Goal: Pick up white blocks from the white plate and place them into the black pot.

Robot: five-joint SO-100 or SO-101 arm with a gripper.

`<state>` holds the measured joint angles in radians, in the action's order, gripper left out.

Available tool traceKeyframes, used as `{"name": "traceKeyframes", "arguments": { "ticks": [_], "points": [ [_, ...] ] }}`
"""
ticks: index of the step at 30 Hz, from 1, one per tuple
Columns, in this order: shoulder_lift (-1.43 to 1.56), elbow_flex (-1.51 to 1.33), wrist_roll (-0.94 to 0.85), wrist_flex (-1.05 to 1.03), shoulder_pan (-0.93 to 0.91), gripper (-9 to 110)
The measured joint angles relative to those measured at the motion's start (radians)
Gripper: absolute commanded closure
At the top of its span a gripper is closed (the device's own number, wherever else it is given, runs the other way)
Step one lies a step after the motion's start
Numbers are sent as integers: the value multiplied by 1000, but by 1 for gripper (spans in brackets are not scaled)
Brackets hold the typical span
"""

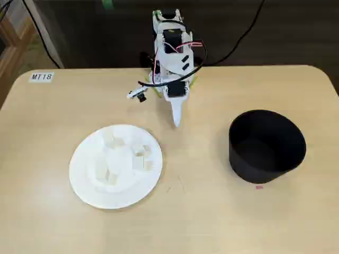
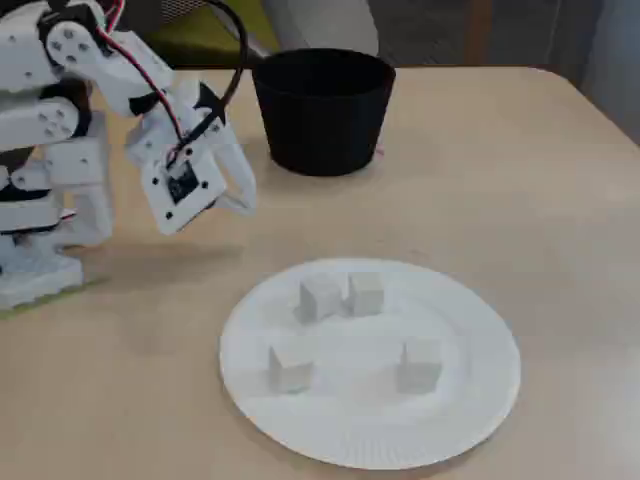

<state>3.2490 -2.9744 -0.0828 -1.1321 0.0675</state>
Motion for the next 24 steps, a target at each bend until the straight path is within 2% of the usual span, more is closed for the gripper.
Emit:
{"name": "traceKeyframes", "arguments": {
  "ticks": [3,7,10,18,24],
  "points": [
    [-60,38,43,38,-48,104],
    [-522,480,77,58,-97,104],
    [-696,612,84,63,-95,104],
    [-736,663,31,58,-98,104],
    [-750,808,-72,-87,-242,104]
  ]
}}
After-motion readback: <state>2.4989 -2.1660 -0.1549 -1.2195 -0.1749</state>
